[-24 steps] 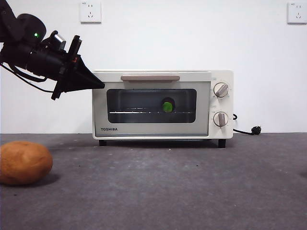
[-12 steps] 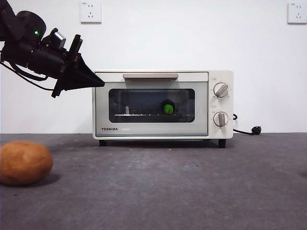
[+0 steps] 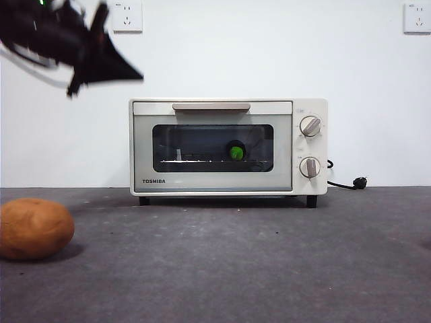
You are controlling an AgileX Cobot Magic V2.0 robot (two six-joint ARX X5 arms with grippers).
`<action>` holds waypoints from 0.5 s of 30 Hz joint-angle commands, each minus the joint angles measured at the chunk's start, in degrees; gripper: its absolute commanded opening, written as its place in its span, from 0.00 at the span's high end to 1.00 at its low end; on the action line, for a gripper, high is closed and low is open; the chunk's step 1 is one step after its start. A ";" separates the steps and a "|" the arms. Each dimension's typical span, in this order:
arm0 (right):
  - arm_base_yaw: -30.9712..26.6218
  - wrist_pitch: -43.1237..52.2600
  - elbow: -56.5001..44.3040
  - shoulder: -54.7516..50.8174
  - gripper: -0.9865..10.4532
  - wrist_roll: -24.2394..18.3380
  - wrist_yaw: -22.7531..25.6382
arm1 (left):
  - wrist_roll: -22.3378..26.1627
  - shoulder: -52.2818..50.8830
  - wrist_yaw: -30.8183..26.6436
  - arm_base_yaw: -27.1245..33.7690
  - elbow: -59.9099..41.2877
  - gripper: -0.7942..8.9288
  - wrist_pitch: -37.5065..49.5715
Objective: Take the eggplant from the table,put the eggplant in the oven
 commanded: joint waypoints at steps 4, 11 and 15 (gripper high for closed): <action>0.11 -1.36 -0.37 -0.22 0.91 0.59 0.02 | 0.55 -9.90 -5.16 -1.14 0.13 0.92 -4.52; 0.11 -1.36 -0.37 -0.22 0.91 0.59 0.00 | 1.46 -23.08 -12.15 -2.36 0.13 0.92 -13.38; 0.11 -1.36 -0.37 -0.22 0.91 0.61 0.02 | 1.44 -30.58 -13.33 -2.93 0.13 0.92 -19.02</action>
